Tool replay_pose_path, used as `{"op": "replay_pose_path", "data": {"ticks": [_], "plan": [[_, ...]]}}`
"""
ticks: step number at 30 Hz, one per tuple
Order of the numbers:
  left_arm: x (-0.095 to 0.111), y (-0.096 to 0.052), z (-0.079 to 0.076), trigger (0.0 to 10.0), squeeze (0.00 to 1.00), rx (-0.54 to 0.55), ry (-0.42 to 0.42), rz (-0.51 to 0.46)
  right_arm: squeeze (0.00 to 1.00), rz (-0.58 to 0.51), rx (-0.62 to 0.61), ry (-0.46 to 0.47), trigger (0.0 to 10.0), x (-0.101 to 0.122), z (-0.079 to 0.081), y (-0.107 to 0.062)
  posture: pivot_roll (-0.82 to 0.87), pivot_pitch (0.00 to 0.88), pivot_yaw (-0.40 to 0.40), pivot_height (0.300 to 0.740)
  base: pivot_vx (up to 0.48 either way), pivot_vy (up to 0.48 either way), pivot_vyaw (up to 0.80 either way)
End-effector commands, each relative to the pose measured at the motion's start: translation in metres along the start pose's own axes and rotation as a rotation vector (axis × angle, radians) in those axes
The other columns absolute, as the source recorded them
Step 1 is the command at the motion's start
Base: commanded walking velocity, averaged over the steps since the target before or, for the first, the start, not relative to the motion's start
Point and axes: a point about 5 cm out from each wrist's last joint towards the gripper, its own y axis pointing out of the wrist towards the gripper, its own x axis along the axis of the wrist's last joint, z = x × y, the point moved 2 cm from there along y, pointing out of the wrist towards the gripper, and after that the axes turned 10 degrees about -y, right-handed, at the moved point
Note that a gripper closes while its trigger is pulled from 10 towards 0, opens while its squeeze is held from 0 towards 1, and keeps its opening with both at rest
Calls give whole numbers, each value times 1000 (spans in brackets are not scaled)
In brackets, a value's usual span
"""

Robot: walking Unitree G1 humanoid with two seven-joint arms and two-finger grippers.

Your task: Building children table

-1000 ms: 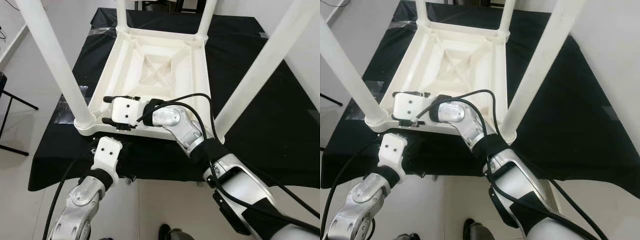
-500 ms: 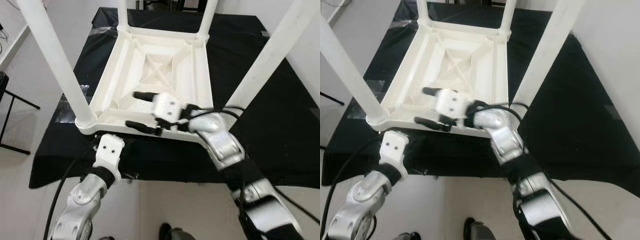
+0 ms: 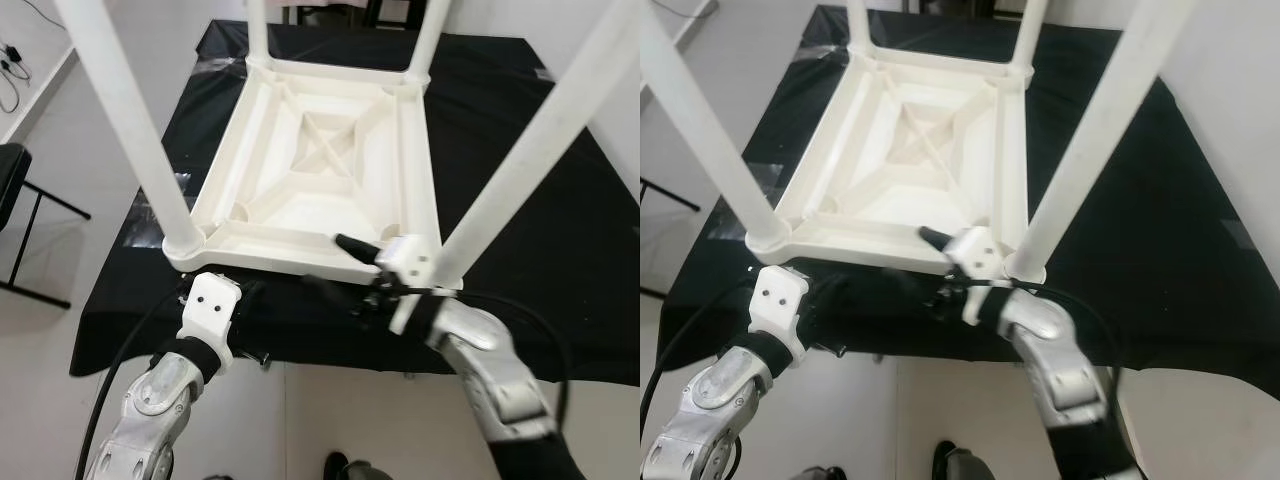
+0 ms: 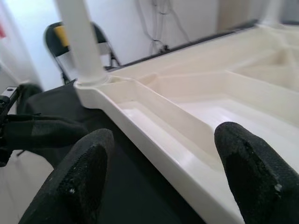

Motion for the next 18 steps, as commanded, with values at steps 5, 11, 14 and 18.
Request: {"op": "replay_pose_path", "data": {"ticks": [5, 11, 14, 18], "plan": [[-2, 0, 0, 10000, 0, -17, -5, 4, 0, -14, -28, 59, 10000, 4, 4, -14, -8, 202, -71, 740, 0, 0, -480], [-1, 1, 1, 10000, 0, -13, -4, -3, 0, -17, -16, 89, 10000, 7, 12, -15, -7, 202, -73, 740, 0, 0, 0], [-1, 0, 2, 10000, 0, -9, -6, -4, 0, 37, 54, 90, 10000, 2, 17, -23, -9, 205, -79, 740, 0, 0, 0], [-2, -1, 1, 10000, 0, -13, -16, -2, 0, 215, 179, 60, 10000, -15, 18, -49, -12, 209, -79, 740, 0, 0, 0]]}}
